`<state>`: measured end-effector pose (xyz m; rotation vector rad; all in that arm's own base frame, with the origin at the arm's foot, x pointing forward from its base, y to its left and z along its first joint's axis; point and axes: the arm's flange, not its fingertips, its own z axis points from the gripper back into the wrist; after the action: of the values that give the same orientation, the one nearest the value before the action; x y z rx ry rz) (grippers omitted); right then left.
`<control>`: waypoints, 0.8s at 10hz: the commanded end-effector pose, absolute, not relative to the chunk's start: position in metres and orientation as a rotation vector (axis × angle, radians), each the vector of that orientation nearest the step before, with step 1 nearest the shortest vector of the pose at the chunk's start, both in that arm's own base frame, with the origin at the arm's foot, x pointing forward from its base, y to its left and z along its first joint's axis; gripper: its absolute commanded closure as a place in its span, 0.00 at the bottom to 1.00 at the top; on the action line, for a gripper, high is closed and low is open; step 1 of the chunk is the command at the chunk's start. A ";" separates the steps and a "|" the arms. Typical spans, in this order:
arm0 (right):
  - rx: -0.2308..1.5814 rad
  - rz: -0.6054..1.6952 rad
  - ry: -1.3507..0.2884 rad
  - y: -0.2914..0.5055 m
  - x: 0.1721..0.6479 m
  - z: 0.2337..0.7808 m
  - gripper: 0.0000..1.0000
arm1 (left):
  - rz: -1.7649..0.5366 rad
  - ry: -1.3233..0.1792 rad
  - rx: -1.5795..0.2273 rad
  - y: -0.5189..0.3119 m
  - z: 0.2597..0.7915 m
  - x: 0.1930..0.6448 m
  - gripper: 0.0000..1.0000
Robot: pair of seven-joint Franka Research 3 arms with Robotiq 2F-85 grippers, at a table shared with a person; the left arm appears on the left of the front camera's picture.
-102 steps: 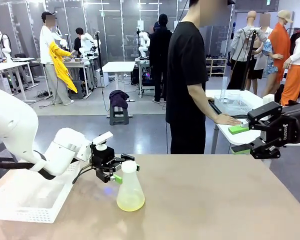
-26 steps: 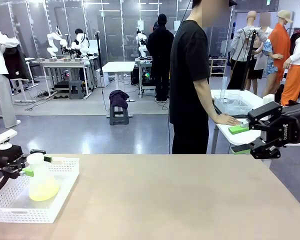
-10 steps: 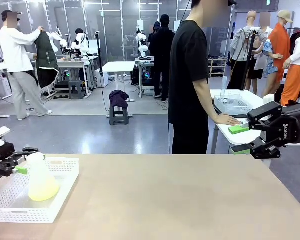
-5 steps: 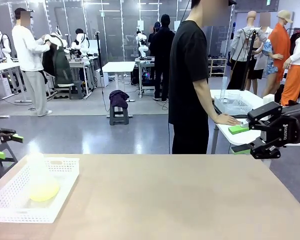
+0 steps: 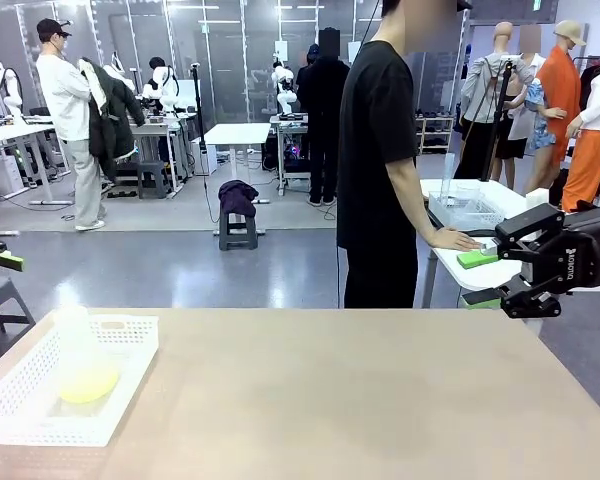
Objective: Prepare the solutions needed for the experiment.
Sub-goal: When the human places the Big flask in the center of the table, pick up the Big flask and place it in the left Organizing basket.
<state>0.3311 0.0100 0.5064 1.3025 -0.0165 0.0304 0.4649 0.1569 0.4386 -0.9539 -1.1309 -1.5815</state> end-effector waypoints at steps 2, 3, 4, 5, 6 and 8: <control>1.316 0.040 -0.026 0.011 0.332 0.508 0.42 | -1.626 -1.111 -0.831 0.143 0.439 0.438 0.00; 1.316 0.040 -0.026 0.011 0.332 0.508 0.42 | -1.638 -1.108 -0.869 0.140 0.439 0.433 0.00; 1.316 0.040 -0.026 0.011 0.332 0.508 0.42 | -1.570 -1.104 -0.893 0.137 0.434 0.430 0.00; 1.316 0.040 -0.026 0.011 0.332 0.508 0.42 | -1.398 -1.000 -1.079 0.134 0.427 0.425 0.00; 1.316 0.040 -0.026 0.011 0.332 0.508 0.42 | -1.241 -0.950 -1.189 0.128 0.425 0.419 0.00; 1.316 0.040 -0.026 0.011 0.332 0.508 0.42 | -0.988 -0.651 -1.230 0.114 0.421 0.395 0.00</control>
<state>0.3311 0.0100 0.5064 1.3025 -0.0165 0.0303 0.4068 0.1249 0.4045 -1.1908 -0.7866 -1.1401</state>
